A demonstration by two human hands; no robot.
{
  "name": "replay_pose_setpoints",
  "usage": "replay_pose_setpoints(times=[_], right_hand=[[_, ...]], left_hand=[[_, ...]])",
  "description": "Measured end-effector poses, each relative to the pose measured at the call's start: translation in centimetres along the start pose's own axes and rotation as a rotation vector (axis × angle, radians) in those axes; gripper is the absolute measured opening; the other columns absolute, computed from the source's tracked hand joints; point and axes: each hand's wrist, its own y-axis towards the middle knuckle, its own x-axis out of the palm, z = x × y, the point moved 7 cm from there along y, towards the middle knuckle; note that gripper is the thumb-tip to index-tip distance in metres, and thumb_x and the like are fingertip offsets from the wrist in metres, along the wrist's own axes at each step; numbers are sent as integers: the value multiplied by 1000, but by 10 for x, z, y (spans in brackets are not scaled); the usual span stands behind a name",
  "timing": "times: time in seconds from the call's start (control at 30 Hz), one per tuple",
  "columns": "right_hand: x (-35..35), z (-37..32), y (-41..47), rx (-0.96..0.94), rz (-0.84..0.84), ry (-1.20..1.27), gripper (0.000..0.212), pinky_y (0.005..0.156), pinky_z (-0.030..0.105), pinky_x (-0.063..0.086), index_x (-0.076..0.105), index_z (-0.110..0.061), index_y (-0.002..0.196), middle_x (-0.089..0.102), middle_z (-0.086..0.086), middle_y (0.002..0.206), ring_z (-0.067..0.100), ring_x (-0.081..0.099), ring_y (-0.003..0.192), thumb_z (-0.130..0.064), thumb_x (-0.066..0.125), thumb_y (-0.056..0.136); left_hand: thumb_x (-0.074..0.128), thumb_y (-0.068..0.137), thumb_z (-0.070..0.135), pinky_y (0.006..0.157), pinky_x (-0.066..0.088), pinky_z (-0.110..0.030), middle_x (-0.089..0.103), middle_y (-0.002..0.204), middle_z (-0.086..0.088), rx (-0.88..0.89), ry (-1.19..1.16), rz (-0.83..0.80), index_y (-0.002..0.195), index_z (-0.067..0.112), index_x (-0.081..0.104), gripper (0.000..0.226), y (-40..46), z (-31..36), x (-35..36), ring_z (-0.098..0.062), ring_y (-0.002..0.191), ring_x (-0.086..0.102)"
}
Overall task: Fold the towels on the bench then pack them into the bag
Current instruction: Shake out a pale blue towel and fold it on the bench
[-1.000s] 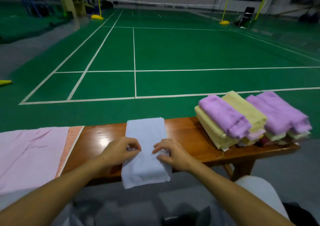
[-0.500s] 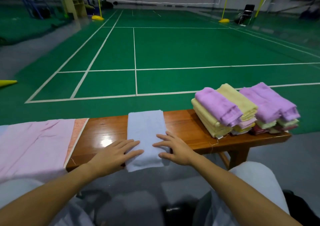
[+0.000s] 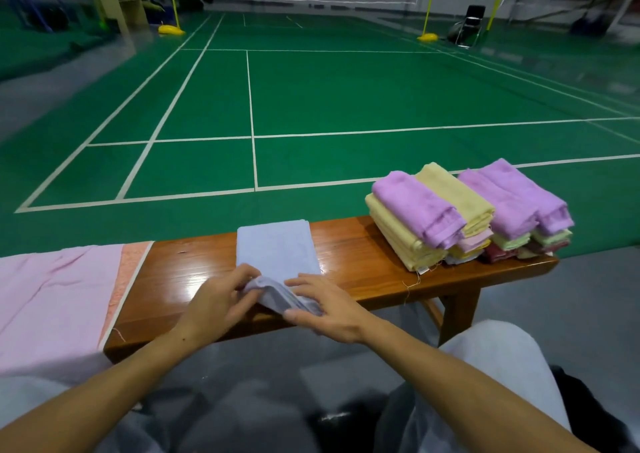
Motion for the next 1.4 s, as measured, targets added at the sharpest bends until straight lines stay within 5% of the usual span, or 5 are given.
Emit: replay_pose_setpoints(times=[0.17, 0.63, 0.97, 1.2, 1.4], right_hand=[[-11, 8, 2, 49, 138, -106, 29, 73, 47, 57, 60, -23, 111, 67, -4, 100, 15, 60, 85, -39, 73, 90], [-57, 24, 4, 86, 384, 511, 24, 75, 39, 59, 74, -15, 116, 76, 0, 107, 16, 70, 96, -30, 65, 100], [-47, 55, 57, 291, 561, 603, 40, 59, 34, 36, 58, -9, 70, 55, -1, 62, 9, 47, 61, -32, 65, 102], [-84, 73, 64, 351, 800, 72, 23, 78, 22, 48, 67, -18, 115, 66, -7, 105, 11, 62, 96, -36, 56, 106], [-19, 45, 71, -87, 245, -135, 33, 114, 27, 41, 66, -25, 135, 54, -7, 149, 8, 50, 137, -37, 53, 107]], left_hand=[[64, 99, 40, 73, 61, -49, 74, 99, 5, -166, -265, 101, 108, 21, 66, 21, 24, -24, -11, -16, 89, 74], [51, 89, 66, 69, 59, -52, 62, 97, -7, -377, -511, -55, 112, 12, 54, 59, 14, -25, -19, -26, 88, 66], [56, 106, 37, 48, 50, -41, 64, 70, -21, -541, -422, 48, 106, 22, 53, 16, 45, -74, -4, -40, 54, 60], [59, 101, 26, 85, 58, -41, 72, 118, 11, -463, 155, 192, 124, 27, 59, 24, 69, -89, -25, -15, 98, 71], [33, 106, 49, 122, 26, -27, 43, 162, 8, -117, 232, -324, 154, 31, 48, 53, 46, -65, 50, -13, 151, 35]])
